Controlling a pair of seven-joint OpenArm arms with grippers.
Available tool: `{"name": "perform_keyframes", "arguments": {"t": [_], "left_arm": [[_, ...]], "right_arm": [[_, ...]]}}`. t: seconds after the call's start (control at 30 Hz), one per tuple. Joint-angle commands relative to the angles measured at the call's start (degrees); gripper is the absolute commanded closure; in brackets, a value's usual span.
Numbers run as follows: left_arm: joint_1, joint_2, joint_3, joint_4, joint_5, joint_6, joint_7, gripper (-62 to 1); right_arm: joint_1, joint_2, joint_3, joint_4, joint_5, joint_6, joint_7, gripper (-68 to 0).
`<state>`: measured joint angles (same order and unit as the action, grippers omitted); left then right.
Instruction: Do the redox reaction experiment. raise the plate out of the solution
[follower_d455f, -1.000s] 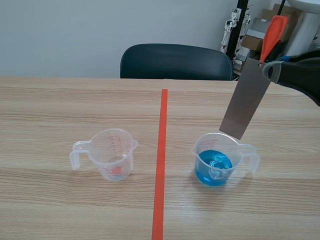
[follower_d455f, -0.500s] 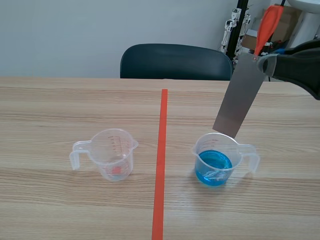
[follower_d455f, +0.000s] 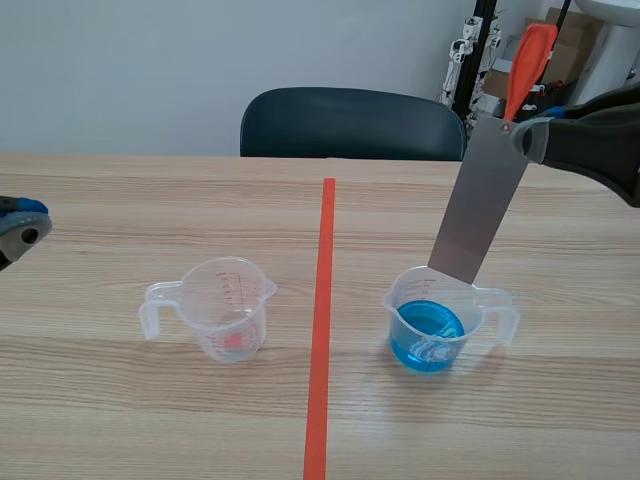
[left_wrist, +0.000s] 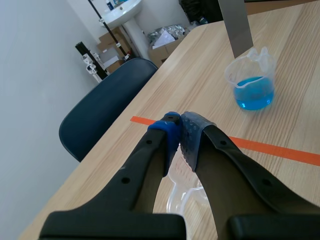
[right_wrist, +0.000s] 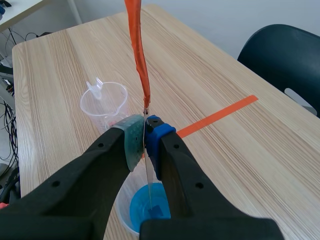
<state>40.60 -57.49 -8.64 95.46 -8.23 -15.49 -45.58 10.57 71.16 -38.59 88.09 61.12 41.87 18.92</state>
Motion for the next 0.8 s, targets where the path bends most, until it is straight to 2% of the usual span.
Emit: {"name": "perform_keyframes", "arguments": {"t": [0.0, 0.13, 0.27, 0.43, 0.6, 0.77], "left_arm": [[-1.53, -0.68, 0.9, 0.17, -0.68, -1.73, 0.33, -2.7], [-8.07, -0.79, 5.53, 0.17, -0.59, -2.54, 6.21, -2.7], [-15.45, -0.35, 12.98, 0.17, 0.02, -2.49, 9.88, -2.7], [-24.48, 2.29, 20.9, 0.11, 4.07, -2.45, 14.29, -2.7], [-32.22, 6.58, 26.69, 0.07, 8.22, -2.43, 19.67, -2.7], [-38.56, 10.84, 31.41, -0.61, 13.6, -2.56, 22.18, -2.7]], "right_arm": [[1.01, 1.05, 1.2, 0.63, 1.09, 0.85, 0.83, -0.6], [1.01, 1.05, 1.49, 0.63, 1.09, 0.85, 0.66, -0.6], [1.01, 1.07, 2.45, 0.63, 1.11, 0.85, 0.59, -0.6], [1.01, 1.07, 2.82, 0.83, 1.29, 0.85, 0.2, -0.6], [1.01, 1.07, 2.82, 1.64, 1.31, 0.85, -0.9, -0.6], [1.01, 1.07, 2.82, 2.19, 1.33, 0.85, -1.16, -0.6]]}}
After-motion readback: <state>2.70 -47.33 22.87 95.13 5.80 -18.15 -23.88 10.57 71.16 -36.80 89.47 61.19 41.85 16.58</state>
